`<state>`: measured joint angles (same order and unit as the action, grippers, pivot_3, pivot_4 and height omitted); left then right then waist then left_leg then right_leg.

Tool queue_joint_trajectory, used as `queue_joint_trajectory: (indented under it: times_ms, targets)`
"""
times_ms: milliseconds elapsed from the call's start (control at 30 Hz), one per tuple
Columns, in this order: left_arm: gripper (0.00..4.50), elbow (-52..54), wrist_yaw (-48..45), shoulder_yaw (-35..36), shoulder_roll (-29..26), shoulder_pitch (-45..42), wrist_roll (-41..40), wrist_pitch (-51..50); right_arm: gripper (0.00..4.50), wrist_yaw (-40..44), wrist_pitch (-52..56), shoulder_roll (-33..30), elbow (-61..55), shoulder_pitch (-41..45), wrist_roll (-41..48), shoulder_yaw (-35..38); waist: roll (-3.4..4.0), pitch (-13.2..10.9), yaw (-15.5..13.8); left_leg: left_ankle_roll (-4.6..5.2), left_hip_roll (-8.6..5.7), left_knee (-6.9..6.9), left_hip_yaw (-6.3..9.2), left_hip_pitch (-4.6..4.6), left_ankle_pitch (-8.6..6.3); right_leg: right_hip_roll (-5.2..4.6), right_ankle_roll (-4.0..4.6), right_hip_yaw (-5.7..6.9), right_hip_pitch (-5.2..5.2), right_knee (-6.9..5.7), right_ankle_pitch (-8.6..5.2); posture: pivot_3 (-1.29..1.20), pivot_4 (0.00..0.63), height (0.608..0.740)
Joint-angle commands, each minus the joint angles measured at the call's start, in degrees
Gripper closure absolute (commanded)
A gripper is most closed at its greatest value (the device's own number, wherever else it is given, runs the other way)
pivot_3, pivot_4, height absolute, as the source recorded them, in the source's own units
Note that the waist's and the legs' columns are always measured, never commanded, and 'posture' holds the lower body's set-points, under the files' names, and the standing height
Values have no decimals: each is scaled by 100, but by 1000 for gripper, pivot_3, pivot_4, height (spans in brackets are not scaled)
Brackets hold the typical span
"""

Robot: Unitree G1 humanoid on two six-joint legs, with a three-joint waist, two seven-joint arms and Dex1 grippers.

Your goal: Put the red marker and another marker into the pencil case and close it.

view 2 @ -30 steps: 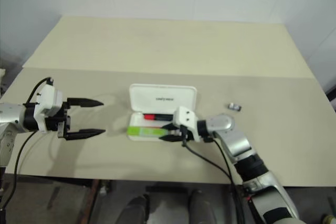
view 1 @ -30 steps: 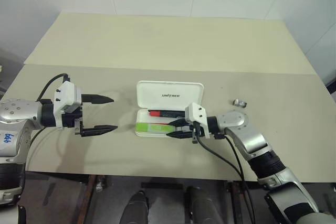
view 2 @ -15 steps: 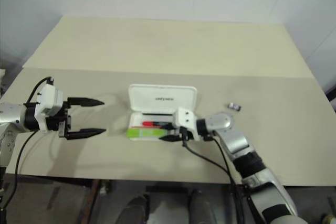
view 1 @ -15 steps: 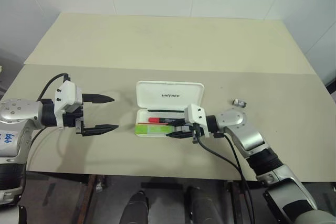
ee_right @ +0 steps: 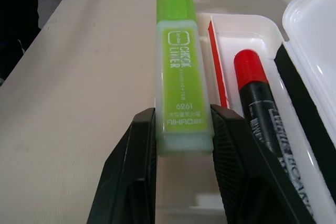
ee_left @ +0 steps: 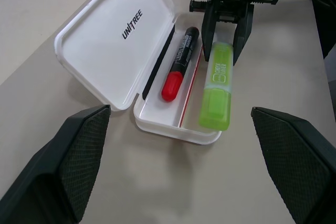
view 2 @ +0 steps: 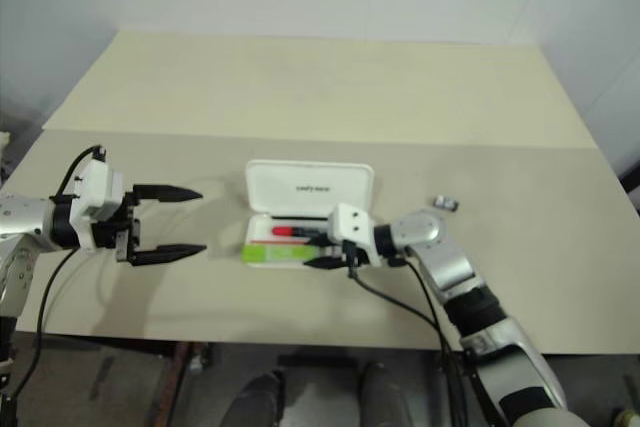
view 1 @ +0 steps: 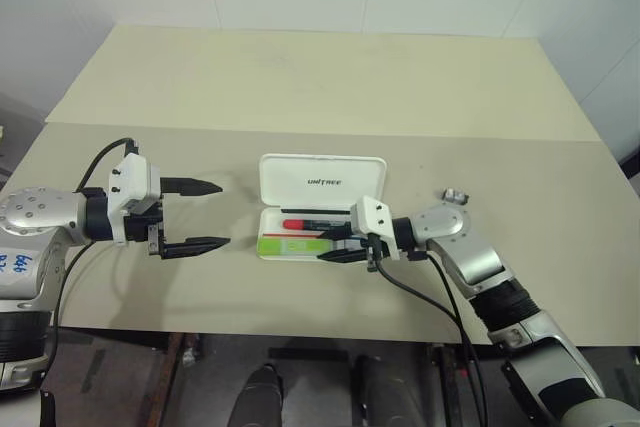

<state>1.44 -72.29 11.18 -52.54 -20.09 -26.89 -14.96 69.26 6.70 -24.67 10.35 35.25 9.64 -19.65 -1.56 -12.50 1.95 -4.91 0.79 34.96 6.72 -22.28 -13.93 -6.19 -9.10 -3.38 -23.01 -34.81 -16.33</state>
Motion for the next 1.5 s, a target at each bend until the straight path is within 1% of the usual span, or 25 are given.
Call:
queue_joint_trajectory:
  times_ms: [33, 600, 1067, 1333, 1500]
  targets:
    - [0, 96, 8, 41, -1, -124, -86, 0, 3419, 5, 138, -71, -257, 52, 122, 198, 0, 0, 0, 0, 0, 0, 0, 0, 0, 0, 0, 0, 0, 0, 0, 0, 150, 740]
    - [0, 165, 53, 6, 77, -106, -86, -31, 3419, -80, 293, -59, -232, 163, 96, 251, 0, 0, 2, 0, 1, 0, 0, 0, 0, 0, 1, 0, -1, 0, 0, 0, 150, 740]
    - [0, 171, 33, -9, 77, -48, -40, 22, 3419, -220, 1042, 63, -645, 119, 494, 446, 0, 0, 4, 0, 1, -2, 0, -1, 0, 1, 2, 0, -3, 0, -1, 0, 150, 740]
    - [0, 198, 37, -16, 79, -24, -37, 24, 3419, -230, 1234, 19, -834, 85, 625, 470, 0, 0, 4, 0, 1, -3, 0, -2, 0, 1, 2, 0, -4, 2, -1, 0, 150, 740]
    - [0, 186, 41, -35, 98, -31, -26, 45, 3419, -253, 1165, 18, -749, 109, 565, 412, 0, 0, 3, 0, 1, -2, 0, -2, 0, 1, 2, 0, -4, 2, -1, 0, 150, 740]
